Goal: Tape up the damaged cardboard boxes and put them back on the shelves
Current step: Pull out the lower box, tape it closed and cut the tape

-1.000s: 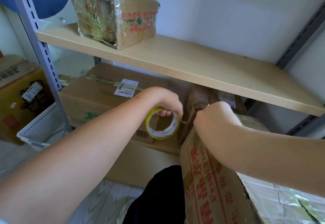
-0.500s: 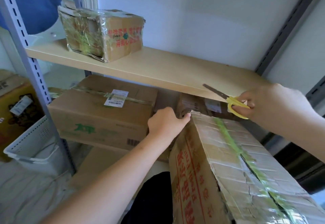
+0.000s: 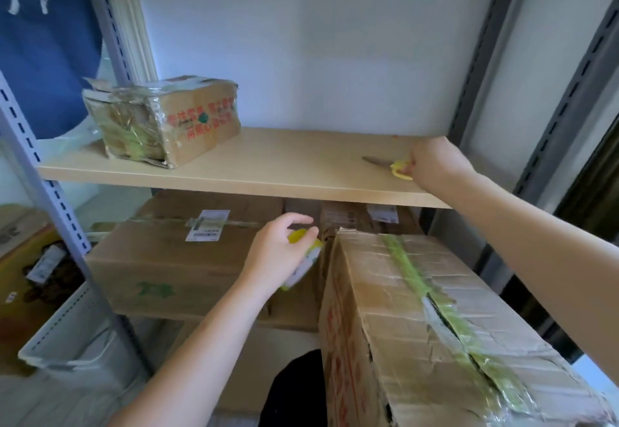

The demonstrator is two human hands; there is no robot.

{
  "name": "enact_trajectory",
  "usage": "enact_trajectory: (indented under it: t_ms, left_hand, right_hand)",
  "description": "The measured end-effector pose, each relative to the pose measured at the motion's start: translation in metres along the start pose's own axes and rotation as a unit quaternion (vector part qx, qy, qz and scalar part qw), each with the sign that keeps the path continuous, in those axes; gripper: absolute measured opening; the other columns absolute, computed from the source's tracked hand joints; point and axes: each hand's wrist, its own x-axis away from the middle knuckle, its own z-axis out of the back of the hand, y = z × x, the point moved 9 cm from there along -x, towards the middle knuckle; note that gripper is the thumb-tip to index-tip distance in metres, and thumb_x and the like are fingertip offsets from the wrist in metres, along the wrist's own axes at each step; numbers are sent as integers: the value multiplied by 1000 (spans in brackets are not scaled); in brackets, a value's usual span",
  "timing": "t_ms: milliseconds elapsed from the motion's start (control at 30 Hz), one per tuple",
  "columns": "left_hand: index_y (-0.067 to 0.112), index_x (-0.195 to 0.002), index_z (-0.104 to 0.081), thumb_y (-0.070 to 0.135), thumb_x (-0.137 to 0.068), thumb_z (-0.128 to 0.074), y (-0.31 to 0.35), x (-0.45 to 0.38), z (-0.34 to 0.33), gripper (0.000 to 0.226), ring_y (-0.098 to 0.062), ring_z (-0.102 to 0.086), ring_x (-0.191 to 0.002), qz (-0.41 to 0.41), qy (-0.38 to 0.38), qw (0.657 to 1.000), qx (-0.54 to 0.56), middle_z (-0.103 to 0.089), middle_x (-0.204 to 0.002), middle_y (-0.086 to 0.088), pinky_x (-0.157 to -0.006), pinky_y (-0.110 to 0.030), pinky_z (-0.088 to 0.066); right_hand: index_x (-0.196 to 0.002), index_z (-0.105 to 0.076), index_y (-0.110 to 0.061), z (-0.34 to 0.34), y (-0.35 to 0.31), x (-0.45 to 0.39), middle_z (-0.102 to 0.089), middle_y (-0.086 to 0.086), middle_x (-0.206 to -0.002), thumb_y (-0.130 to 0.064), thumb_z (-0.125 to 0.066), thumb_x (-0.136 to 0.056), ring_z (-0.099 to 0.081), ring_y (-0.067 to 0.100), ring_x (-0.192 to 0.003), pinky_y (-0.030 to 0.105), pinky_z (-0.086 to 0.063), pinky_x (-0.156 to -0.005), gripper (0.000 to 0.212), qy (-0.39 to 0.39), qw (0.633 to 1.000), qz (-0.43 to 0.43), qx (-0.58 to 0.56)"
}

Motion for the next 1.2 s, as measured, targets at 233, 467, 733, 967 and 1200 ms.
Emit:
enact_trajectory:
  t_ms: [233,467,733,967,1200]
  left_hand:
    - [39,-145,-43,36,-98,-59,47,25,24,50,-14,-70,-102,-110,-104,968,201,-73,-109,2,-84,-18,-51]
    - [54,-144,-34,34,-97,-62,55,33,26,58,-11,-66,-114,-132,-48,971,192,-69,-125,11,-102,-26,-49]
    - [56,-144,-33,36,-96,-62,49,28,34,60,-10,-57,-126,-131,13,977,167,-63,-133,10,-110,-44,-45]
    - [62,-142,-30,35,-97,-61,45,29,34,61,-6,-61,-120,-140,17,981,136,-63,-132,14,-104,-29,-49]
    - [44,-142,-36,39,-97,-60,31,20,35,51,-11,-73,-67,-59,70,988,122,-75,-95,11,-66,-15,-55]
  right_hand:
    - [-69,-60,-4,40,-53,54,-58,14,-62,-28,-48,-97,-55,33,-57,31,-43,-51,39,159,975,118,-103]
    - [-101,-74,-32,20,-124,110,-72,-16,-93,-50,-53,-96,-64,1,-84,28,-52,-80,28,-65,914,236,-323]
    - [-102,-76,-26,19,-123,132,-70,-13,-97,-17,-71,-88,-68,6,-79,22,-57,-77,17,67,911,205,-352]
    - [-87,-71,-25,17,-122,117,-67,-13,-82,-17,-68,-91,-61,-3,-69,3,-44,-60,9,75,906,178,-377]
    - [-93,-47,-15,6,-155,111,-52,1,-93,7,-55,-80,-52,21,-79,30,-45,-64,26,9,939,238,-249]
